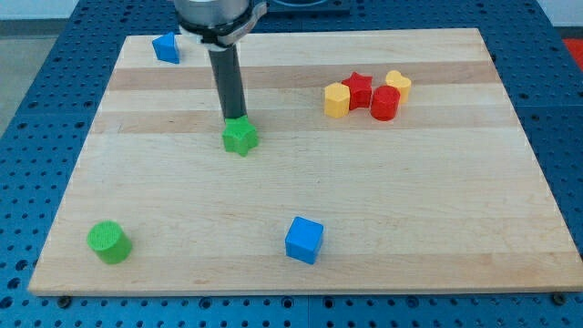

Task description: Move your arm closer to the blue triangle

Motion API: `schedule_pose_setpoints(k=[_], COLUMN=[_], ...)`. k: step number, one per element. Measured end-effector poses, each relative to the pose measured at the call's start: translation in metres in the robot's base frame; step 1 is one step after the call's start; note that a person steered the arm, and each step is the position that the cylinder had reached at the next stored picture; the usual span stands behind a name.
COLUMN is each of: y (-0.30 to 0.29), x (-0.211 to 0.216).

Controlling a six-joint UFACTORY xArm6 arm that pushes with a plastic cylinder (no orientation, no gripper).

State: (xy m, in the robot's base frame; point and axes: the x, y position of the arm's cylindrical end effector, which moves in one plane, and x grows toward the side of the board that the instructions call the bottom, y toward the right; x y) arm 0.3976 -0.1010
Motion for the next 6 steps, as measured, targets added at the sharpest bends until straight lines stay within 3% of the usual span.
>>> schedule_pose_setpoints(k=[1, 6], y=[-0.009, -0.029], x=[0.010, -0.203])
